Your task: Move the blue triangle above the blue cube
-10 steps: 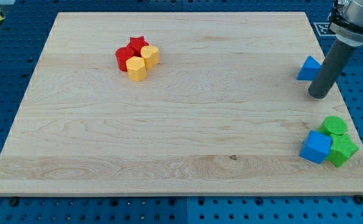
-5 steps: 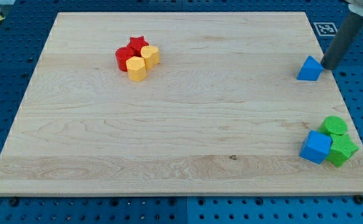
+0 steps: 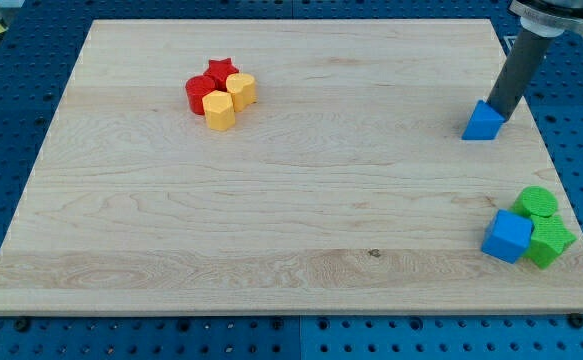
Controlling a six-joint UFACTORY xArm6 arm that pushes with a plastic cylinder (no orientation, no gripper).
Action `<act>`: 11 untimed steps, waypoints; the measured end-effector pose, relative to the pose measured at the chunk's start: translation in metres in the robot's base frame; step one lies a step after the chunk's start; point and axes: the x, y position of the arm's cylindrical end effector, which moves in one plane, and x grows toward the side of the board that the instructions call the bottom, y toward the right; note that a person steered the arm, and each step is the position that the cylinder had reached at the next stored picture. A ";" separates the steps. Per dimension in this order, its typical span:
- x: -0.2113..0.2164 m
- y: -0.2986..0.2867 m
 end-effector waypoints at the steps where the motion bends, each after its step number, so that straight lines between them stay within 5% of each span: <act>1: -0.018 0.000; 11: 0.008 -0.022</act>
